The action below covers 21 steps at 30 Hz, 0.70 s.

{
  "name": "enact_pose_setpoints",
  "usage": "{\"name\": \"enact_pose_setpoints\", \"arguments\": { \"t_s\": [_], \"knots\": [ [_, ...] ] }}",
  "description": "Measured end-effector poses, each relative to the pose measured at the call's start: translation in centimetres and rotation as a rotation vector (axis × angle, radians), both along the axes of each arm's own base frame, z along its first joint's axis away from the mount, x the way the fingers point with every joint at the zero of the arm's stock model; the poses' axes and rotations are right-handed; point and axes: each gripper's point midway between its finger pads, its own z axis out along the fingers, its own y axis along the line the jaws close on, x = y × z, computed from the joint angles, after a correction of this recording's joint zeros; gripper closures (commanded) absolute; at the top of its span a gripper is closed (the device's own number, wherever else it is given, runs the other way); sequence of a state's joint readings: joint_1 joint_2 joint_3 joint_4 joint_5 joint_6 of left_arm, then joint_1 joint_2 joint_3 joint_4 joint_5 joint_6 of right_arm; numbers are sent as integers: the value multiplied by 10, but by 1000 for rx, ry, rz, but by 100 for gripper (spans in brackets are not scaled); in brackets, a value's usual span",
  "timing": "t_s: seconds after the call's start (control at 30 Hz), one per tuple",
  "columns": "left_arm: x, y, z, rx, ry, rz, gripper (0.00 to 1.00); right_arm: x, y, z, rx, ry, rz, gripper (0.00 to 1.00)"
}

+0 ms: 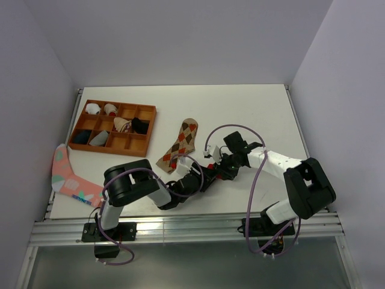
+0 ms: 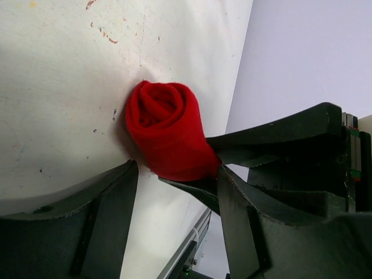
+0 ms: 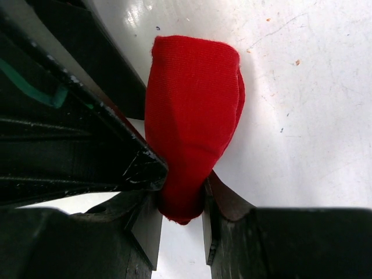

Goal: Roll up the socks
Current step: Roll the sock at the center of the board.

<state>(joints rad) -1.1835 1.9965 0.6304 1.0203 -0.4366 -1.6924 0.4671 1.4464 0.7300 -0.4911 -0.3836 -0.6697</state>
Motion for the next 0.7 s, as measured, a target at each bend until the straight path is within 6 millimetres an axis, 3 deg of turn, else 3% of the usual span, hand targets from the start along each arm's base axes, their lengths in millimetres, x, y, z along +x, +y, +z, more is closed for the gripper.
{"name": "enact_pose_setpoints", "arguments": {
  "t_s": [0.7],
  "knots": [
    [-1, -13, 1, -43, 25, 5, 43, -20, -3, 16, 3, 64, 22, 97]
  ]
}}
